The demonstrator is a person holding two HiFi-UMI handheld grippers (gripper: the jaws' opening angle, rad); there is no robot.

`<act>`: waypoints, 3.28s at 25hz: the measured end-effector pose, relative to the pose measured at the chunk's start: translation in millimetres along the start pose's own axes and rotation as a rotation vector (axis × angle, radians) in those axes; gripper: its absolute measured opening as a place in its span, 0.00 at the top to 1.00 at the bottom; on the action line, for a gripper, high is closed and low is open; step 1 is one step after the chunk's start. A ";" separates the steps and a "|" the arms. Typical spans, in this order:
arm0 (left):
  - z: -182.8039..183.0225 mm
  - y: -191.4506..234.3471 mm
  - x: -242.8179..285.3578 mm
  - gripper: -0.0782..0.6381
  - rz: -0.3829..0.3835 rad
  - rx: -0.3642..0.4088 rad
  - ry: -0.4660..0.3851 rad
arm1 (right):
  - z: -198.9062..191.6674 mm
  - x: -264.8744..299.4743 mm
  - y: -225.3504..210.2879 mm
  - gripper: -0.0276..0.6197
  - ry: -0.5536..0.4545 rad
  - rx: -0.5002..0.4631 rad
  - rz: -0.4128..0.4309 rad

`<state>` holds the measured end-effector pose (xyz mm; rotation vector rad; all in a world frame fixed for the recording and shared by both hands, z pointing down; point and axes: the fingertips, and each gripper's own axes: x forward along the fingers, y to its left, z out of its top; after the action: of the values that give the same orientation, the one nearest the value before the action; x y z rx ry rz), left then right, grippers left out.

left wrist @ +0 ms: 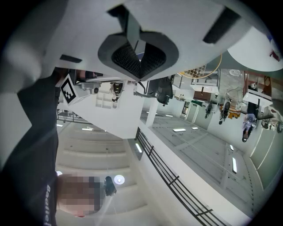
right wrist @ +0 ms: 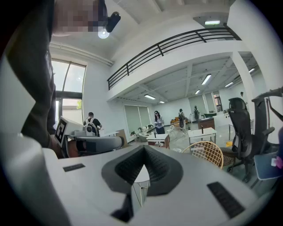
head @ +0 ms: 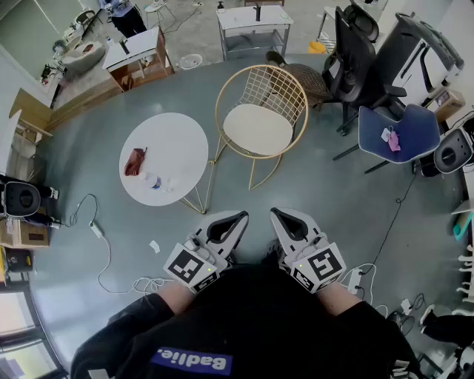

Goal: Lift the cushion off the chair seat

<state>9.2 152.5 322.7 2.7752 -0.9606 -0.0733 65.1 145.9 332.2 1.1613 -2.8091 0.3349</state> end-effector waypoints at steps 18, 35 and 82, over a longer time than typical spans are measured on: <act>0.0 9.1 25.5 0.87 0.058 0.003 0.008 | -1.3 4.1 -25.4 0.92 0.008 0.002 0.049; 18.2 84.7 58.8 0.87 0.163 0.037 -0.055 | -13.0 73.7 -83.5 0.92 0.065 -0.047 0.084; -140.2 265.2 132.1 0.87 0.151 -0.033 0.100 | -424.7 325.4 -315.2 0.73 0.749 -0.562 -0.167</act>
<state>-31.8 -108.0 517.4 2.6389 -1.1276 0.0707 54.2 -195.9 850.5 0.8793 -1.9520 -0.0426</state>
